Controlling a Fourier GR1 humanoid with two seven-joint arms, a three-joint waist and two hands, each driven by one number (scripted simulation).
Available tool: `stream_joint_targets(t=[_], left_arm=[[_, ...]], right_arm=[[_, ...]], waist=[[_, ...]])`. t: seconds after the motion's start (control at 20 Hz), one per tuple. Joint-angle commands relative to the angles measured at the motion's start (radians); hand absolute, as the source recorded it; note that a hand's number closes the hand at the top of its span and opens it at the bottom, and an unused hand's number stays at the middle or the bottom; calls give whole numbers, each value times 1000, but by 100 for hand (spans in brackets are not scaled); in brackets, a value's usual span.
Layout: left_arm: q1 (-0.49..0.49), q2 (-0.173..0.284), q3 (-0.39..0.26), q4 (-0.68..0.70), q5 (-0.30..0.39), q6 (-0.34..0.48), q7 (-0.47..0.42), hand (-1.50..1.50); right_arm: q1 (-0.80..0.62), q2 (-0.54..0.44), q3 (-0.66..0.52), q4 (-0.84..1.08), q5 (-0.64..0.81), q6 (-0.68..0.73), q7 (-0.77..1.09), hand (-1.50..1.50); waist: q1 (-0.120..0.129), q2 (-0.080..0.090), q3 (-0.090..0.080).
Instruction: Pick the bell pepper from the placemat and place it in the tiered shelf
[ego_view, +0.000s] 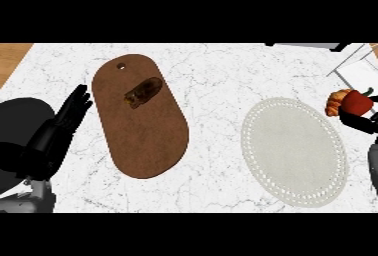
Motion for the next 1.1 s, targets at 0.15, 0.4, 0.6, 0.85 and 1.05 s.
stream_joint_targets(t=[0.15,0.4,0.6,0.85,1.05], left_arm=[[-29,-10,-39,2,-8,-18,3,0],[-51,-25,-61,8,-14,-18,10,0],[-62,-23,-51,26,-6,-20,13,0],[-90,-31,-54,46,-15,-14,12,0],[-88,-30,-44,51,6,-23,25,0]], right_arm=[[-195,-70,-12,86,195,-292,336,150],[-350,-141,7,208,354,-355,547,150],[-478,-207,43,308,498,-328,718,150],[-682,-273,108,399,668,-272,951,150],[-810,-186,49,274,593,-454,920,150]], waist=[[56,8,1],[73,8,4],[77,7,6],[64,3,14],[70,-1,27]])
